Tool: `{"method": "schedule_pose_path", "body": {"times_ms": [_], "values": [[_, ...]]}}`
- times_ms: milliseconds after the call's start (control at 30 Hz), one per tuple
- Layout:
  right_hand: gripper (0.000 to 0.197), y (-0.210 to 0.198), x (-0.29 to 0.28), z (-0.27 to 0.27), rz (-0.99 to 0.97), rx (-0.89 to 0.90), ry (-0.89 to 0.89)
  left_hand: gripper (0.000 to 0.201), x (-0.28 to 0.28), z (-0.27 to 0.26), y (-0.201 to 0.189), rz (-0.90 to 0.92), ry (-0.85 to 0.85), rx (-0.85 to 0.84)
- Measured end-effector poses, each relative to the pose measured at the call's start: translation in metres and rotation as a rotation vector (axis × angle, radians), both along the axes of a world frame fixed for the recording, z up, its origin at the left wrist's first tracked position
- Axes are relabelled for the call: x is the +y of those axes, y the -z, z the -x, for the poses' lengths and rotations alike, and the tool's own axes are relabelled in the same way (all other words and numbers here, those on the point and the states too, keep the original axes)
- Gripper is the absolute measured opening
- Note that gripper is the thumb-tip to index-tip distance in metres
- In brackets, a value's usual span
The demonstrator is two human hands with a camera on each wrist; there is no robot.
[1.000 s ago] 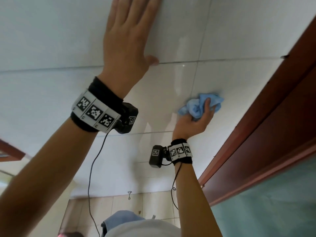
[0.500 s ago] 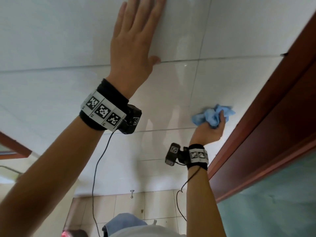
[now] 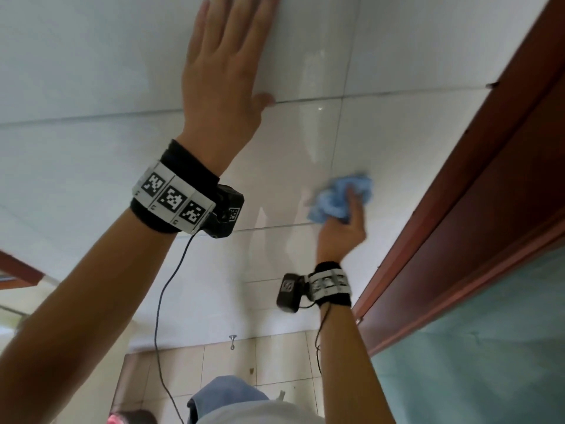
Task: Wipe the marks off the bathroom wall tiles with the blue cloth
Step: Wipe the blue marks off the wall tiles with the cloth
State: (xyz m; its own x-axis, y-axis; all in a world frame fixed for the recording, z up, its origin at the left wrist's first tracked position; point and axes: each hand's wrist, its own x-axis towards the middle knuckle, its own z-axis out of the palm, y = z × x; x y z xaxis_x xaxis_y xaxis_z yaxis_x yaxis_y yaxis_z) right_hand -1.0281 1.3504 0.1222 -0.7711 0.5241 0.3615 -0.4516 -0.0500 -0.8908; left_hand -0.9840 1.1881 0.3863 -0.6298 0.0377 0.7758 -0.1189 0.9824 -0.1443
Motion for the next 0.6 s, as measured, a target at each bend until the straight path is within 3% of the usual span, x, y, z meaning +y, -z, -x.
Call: {"method": "schedule_pose_path", "body": {"times_ms": [67, 167, 267, 333, 433, 467, 600], "values": [[0.039, -0.011, 0.02, 0.012, 0.14, -0.155, 0.125, 0.103, 0.0, 0.0, 0.001, 0.009, -0.009, 0.01], [0.038, -0.022, -0.008, -0.002, 0.108, -0.078, 0.093, 0.102, 0.002, 0.001, 0.002, 0.009, 0.005, 0.019], [0.042, -0.022, -0.059, -0.034, -0.241, 0.149, -0.083, 0.101, 0.002, 0.001, 0.003, -0.005, 0.016, 0.011], [0.047, -0.016, -0.064, -0.038, -0.505, 0.237, -0.183, 0.099, 0.001, 0.0, 0.003, -0.004, 0.02, -0.002], [0.049, -0.011, -0.037, -0.02, -0.625, 0.321, -0.135, 0.097, -0.002, -0.004, 0.002, 0.001, 0.046, -0.003], [0.051, -0.011, -0.028, -0.012, -0.552, 0.286, -0.063, 0.094, -0.004, -0.007, 0.001, -0.011, 0.065, 0.006], [0.051, -0.02, 0.012, 0.016, 0.164, -0.047, 0.194, 0.085, -0.018, -0.023, 0.002, -0.039, 0.071, 0.062]]}}
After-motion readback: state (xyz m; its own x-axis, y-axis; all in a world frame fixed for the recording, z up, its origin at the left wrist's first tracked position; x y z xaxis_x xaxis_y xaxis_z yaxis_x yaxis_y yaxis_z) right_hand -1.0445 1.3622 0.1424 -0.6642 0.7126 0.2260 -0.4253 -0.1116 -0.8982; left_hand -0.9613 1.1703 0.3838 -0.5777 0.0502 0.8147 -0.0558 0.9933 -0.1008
